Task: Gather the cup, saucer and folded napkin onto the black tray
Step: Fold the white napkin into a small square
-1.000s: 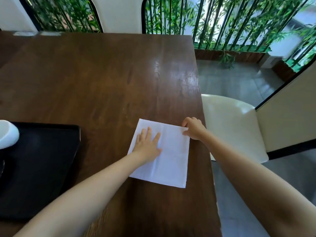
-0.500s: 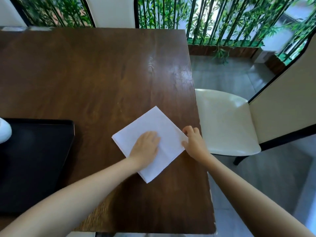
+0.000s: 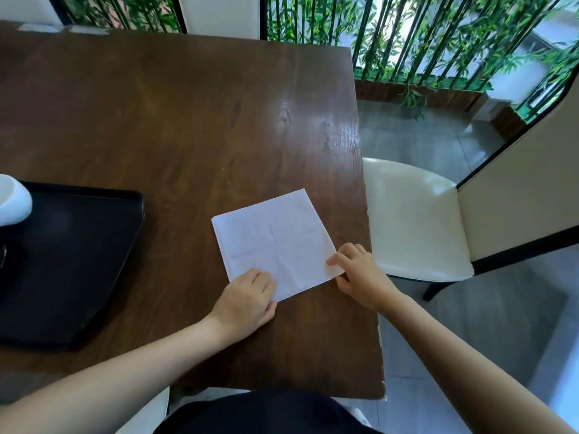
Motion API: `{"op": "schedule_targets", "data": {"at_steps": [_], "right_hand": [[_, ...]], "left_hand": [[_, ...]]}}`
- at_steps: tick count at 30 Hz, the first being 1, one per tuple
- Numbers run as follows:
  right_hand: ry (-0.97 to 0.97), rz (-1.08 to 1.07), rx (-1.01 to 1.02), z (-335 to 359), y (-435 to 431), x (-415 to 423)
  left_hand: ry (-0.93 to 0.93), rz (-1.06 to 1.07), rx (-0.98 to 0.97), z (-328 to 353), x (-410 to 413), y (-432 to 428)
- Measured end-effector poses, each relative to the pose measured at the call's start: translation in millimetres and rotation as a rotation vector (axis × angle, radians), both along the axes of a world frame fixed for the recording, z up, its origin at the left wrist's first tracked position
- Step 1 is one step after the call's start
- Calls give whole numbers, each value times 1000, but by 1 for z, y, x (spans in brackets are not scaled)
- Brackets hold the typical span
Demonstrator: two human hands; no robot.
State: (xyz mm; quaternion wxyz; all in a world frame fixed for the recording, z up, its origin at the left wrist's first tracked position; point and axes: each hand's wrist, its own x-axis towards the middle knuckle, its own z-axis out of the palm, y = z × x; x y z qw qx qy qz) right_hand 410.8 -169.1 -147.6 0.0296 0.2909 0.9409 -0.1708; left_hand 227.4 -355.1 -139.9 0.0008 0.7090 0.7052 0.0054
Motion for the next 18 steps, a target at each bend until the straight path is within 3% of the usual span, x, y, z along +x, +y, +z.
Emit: {"op": "schedule_targets", "data": {"at_steps": [3, 6, 18], "right_hand": [[-66, 75, 266, 4, -6, -2], [16, 130, 428, 7, -13, -1], [123, 331, 442, 9, -8, 8]], "left_hand": [[79, -30, -26, 3, 5, -8], [143, -17, -38, 2, 8, -11], [234, -33, 9, -6, 8, -9]]}}
